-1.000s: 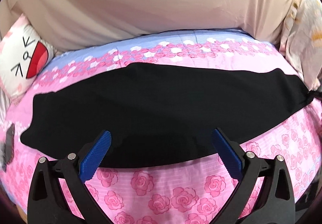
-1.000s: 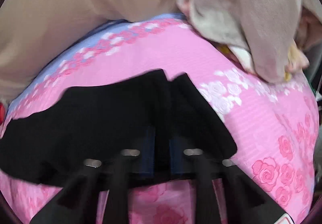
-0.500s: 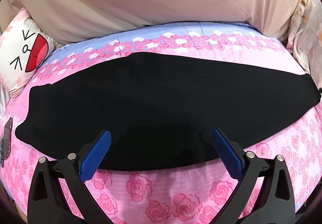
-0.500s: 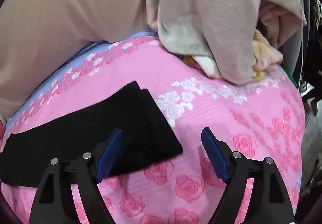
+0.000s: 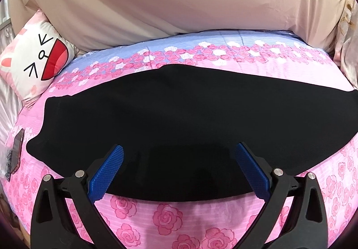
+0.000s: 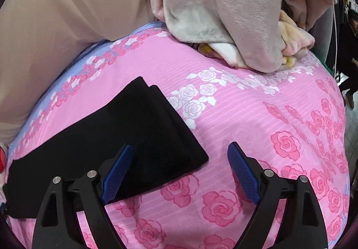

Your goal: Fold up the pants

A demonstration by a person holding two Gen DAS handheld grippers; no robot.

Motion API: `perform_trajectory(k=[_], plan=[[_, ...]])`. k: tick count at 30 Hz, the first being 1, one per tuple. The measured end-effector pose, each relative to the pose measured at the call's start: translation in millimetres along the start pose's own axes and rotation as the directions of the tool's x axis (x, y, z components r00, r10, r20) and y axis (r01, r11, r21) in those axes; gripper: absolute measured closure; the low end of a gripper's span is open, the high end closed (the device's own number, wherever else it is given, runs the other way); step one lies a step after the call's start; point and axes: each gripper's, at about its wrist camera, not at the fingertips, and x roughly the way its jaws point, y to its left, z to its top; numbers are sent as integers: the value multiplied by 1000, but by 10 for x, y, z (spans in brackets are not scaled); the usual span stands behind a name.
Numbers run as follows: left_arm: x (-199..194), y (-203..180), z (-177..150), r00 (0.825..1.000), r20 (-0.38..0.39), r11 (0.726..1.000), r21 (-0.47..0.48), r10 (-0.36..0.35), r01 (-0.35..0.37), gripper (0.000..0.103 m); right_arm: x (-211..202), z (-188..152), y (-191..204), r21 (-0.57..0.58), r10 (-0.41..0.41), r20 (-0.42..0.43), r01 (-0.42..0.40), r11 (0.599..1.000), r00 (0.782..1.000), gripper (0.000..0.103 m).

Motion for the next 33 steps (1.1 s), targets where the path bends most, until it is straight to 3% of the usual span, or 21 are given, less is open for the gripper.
perform_trajectory(k=[1,2,3,5,9,14,18,23,25,28,30,32,33], plan=[[-7,13,-2,1000,4,1000,-1,3,-3,5,5,-1,26,-8,-5,0,5,1000,1000,39],[-8,19,-2,1000,4,1000,-2,6,-6,5,12,-3,59,-18,4,-7,-4,1000,1000,68],[-5,30,-3,1000,3,1000,-2,11,-11,5,27,2,66,-18,14,-15,-14,1000,1000,77],[-5,62,-10,1000,1,1000,-2,19,-19,5,17,-2,111,17,74,-22,-73,997,997,80],[-22,157,-34,999,2,999,-12,33,-32,5,-230,13,419,11,202,22,-203,979,979,80],[-42,360,-91,999,6,998,-56,35,-35,5,-662,25,1493,-144,401,27,-393,908,916,80],[-55,557,-165,1000,-2,995,-92,30,-30,5,-744,-145,2624,-283,523,-79,-522,804,849,80],[-111,844,-273,998,2,994,-91,63,-62,5,-588,-607,3747,-392,557,-230,-600,698,798,80],[-139,1003,-321,997,4,992,-104,73,-72,5,-482,-890,4093,-429,544,-297,-618,659,785,79],[-156,1199,-399,997,1,988,-130,80,-79,5,-336,-1322,4430,-481,492,-372,-617,624,787,73],[-139,1309,-440,996,-5,986,-144,85,-85,5,-270,-1537,4514,-510,460,-392,-604,613,797,66],[-107,1412,-484,997,-13,983,-162,81,-82,5,-335,-1655,4493,-529,462,-382,-599,602,801,52],[-89,1444,-493,997,-16,983,-168,79,-81,5,-428,-1667,4446,-530,479,-368,-603,596,797,52]])
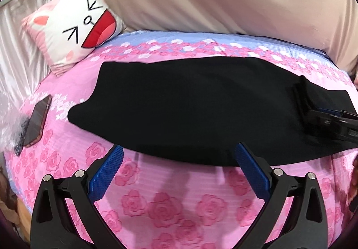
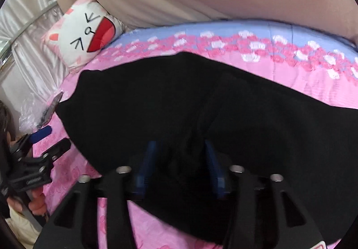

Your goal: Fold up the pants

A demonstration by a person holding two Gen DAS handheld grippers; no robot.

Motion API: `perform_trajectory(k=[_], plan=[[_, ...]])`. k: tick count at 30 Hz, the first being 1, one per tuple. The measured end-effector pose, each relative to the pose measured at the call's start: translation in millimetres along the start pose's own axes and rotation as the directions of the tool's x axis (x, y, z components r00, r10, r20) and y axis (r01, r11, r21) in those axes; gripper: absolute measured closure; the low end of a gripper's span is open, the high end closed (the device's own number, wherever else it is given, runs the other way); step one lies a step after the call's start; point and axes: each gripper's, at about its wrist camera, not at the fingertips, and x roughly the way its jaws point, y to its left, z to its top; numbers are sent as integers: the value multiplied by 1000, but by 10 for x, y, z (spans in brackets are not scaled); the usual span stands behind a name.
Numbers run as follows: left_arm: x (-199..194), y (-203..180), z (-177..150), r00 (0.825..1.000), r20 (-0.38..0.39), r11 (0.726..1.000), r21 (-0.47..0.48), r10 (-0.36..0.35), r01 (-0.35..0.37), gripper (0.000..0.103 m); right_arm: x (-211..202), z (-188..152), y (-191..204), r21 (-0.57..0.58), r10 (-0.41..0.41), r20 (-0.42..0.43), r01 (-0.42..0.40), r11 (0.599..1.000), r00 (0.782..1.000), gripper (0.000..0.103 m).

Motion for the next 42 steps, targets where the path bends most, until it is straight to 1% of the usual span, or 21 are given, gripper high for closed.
perform_trajectory(k=[2,3,4,5,7,11,13,14,17,21,22,23,24,27,29,32,37,38,39,41,42], plan=[[47,69,-17,1000,-7,1000,-16,-6,5,5,-213,-75,20,4,-11,54,11,1000,998,52],[66,91,-27,1000,-9,1000,-22,-10,10,5,-333,-109,13,10,-31,87,30,999,996,49],[91,110,-35,1000,-12,999,-29,-16,16,5,-464,-146,-15,18,-69,116,68,998,991,46],[115,119,-40,1000,-14,999,-36,-23,23,5,-536,-157,-27,20,-115,129,113,993,985,38],[156,106,-47,999,-20,998,-45,-39,38,5,-604,-202,-69,11,-183,121,183,983,976,37],[184,10,-46,997,-33,997,-38,-74,73,5,-547,-226,-41,12,-178,101,177,984,979,37],[157,-42,-52,996,-28,997,-17,-79,79,5,-482,-226,19,2,-173,105,174,985,979,47],[146,-52,-55,996,-27,997,-10,-79,79,5,-400,-206,63,-5,-165,97,167,986,981,62],[95,-80,-64,996,-21,996,4,-87,87,5,-186,-188,220,-41,-152,64,155,987,986,64],[65,-69,-59,996,-19,996,7,-89,90,5,11,-201,351,-118,-208,38,211,970,977,64],[72,-69,-57,996,-23,996,5,-90,90,5,79,-199,333,-126,-230,24,232,965,973,66],[83,-72,-51,995,-29,996,4,-91,92,5,112,-191,316,-130,-255,23,256,958,967,80],[89,-73,-46,995,-32,996,4,-92,92,5,118,-173,312,-130,-275,28,277,952,961,84],[122,-81,-28,995,-46,996,-2,-86,86,5,7,-90,339,-91,-249,57,253,963,967,86],[133,-87,-24,995,-49,996,-5,-87,87,5,-15,-63,391,-104,-251,71,258,961,965,86],[146,-113,-23,995,-55,997,3,-83,83,5,182,-114,328,-103,-248,17,248,963,969,80],[155,-144,-34,996,-62,998,26,-63,65,5,-32,-174,380,-75,-230,92,237,969,969,64],[162,-144,-37,996,-64,998,26,-60,62,5,-83,-196,384,-72,-232,104,240,968,967,59],[169,-145,-42,996,-66,998,24,-59,61,5,-126,-219,377,-67,-239,116,248,967,964,53],[192,-145,-48,995,-75,998,20,-59,60,5,-202,-282,332,-49,-266,140,275,960,954,45],[197,-139,-49,995,-77,998,16,-56,57,5,-235,-321,293,-33,-281,151,289,957,948,43]])
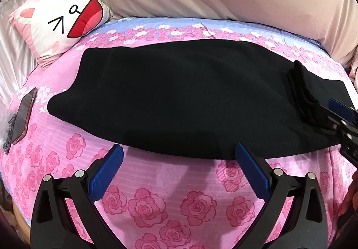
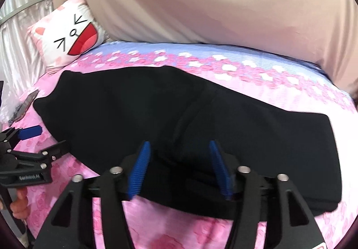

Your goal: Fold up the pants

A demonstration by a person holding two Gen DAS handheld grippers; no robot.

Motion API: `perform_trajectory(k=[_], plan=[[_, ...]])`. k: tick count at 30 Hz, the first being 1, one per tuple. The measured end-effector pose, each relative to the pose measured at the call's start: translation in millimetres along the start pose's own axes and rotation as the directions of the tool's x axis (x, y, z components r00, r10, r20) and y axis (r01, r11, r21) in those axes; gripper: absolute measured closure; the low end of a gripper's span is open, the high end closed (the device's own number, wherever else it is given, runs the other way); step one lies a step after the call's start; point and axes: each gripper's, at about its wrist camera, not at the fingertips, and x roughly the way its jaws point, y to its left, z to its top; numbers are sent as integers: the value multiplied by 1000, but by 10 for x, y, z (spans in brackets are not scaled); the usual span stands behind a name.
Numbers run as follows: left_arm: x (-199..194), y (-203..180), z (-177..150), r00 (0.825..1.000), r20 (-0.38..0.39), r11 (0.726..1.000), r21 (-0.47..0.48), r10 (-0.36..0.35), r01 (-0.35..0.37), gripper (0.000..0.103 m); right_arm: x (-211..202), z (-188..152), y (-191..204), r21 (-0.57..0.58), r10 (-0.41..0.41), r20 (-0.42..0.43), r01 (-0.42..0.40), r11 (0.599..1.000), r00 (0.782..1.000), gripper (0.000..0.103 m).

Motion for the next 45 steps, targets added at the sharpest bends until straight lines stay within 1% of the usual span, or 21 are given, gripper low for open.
perform_trajectory(k=[3,6,9,13,15,17,18,19,20,21,22,23,26,29,31,35,36,38,41,43,45], plan=[[-56,198,3,998,40,994,-103,43,-39,5,-72,-83,-122,45,-18,17,18,999,1000,34],[-48,647,51,999,35,963,-271,28,-17,5,-86,-130,-186,70,-30,31,28,997,999,24],[47,1140,71,1000,-2,909,-416,29,-27,5,-59,-154,-214,83,-31,27,29,996,999,21],[204,1627,37,1000,9,816,-578,8,-1,5,-44,-167,-240,96,-57,20,55,994,998,17],[290,1692,86,1000,1,811,-586,2,-1,5,-43,-174,-247,95,-67,17,65,993,998,17],[358,1652,204,1000,14,837,-547,11,-2,6,-50,-177,-234,92,-87,20,85,992,996,16],[408,1632,254,1000,21,847,-532,-6,16,8,-56,-177,-230,90,-92,22,89,992,996,10],[477,1601,310,999,24,856,-516,-25,34,19,-63,-179,-225,87,-98,26,96,992,995,11],[519,1562,347,1000,13,861,-508,12,-4,39,-72,-184,-224,87,-106,30,103,991,994,11],[527,1544,367,999,10,870,-492,52,-40,53,-88,-188,-224,90,-115,37,111,990,993,11],[554,1479,425,998,4,890,-452,63,-54,74,-107,-193,-235,93,-117,44,112,989,992,11],[573,1406,490,999,-4,909,-415,45,-43,82,-129,-199,-248,98,-118,53,112,989,992,11],[315,1122,647,996,66,940,-340,58,-33,85,-187,-217,-308,132,-118,78,107,985,990,11],[-97,701,838,983,180,970,-233,-21,64,86,-220,-234,-416,185,-109,90,91,978,990,11],[-428,265,928,963,254,983,-133,-91,128,86,-232,-249,-532,240,-83,99,57,969,992,11],[-717,-693,1000,934,254,968,61,-252,244,84,-301,-327,-857,375,-56,114,9,927,992,11],[-676,-1015,977,936,224,962,114,-270,249,83,-316,-356,-952,400,-58,107,10,916,993,11],[-514,-1453,902,947,167,953,184,-274,243,69,-360,-424,-1141,431,-63,95,16,902,994,11],[-184,-2008,617,976,45,945,263,-214,195,50,-461,-520,-1382,449,-98,75,54,892,992,11],[-51,-2122,478,986,14,949,273,-169,159,38,-544,-572,-1513,447,-119,68,76,891,991,11],[-82,-2137,335,992,38,957,272,-117,102,26,-638,-619,-1632,441,-161,63,117,890,985,11]])
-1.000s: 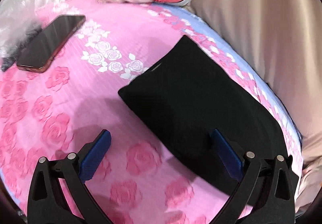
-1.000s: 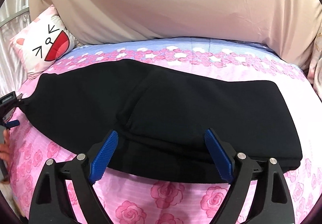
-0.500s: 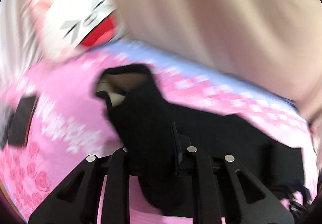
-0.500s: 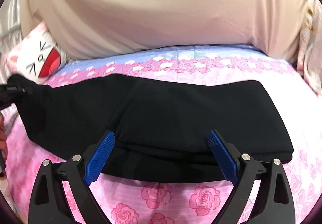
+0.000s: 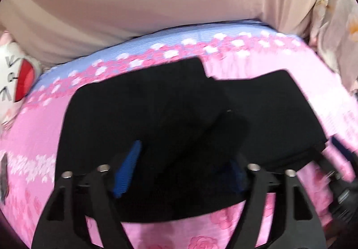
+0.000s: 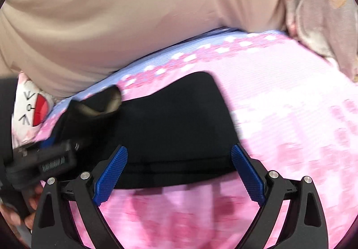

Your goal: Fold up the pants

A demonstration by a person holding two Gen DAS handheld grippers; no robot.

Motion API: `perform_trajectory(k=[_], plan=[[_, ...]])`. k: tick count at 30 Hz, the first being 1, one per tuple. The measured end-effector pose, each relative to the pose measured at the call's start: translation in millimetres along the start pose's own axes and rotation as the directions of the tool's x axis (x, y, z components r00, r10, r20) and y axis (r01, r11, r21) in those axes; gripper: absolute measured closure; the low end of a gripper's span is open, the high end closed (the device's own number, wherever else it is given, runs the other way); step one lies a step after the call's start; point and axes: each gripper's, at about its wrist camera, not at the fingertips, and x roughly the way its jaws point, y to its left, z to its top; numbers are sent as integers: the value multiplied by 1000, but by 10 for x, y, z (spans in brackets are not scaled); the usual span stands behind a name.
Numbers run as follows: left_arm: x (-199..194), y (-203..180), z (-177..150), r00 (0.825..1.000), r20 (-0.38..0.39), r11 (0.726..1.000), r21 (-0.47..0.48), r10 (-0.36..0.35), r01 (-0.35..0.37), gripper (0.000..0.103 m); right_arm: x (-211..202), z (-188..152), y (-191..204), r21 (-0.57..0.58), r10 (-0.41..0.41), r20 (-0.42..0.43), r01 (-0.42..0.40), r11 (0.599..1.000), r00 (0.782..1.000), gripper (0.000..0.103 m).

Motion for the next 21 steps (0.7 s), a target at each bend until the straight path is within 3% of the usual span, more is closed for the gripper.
perform_trajectory(k=[2,5,7,9,12,18,21], plan=[[-121,49,-83,1000,24,1000,2,20,-20,11,-27,45,-80,-7,4,-2,-4,1000,1000,11],[-405,242,-192,997,78,1000,-13,18,-17,6,-26,151,-101,-4,61,-8,-61,998,998,11],[-564,432,-228,993,100,998,-37,56,-53,5,19,241,-21,-19,117,-26,-117,993,993,11],[-618,621,-227,991,93,993,-70,99,-92,5,109,313,105,-24,197,-56,-198,980,979,11],[-575,895,-298,990,62,986,-116,123,-116,5,315,377,371,-6,320,-132,-323,946,938,11],[-495,1220,-443,987,11,974,-163,158,-154,5,812,330,848,-2,348,-274,-362,932,897,11],[-483,1321,-489,987,6,972,-179,158,-155,5,910,257,993,-16,323,-287,-342,940,902,10]])
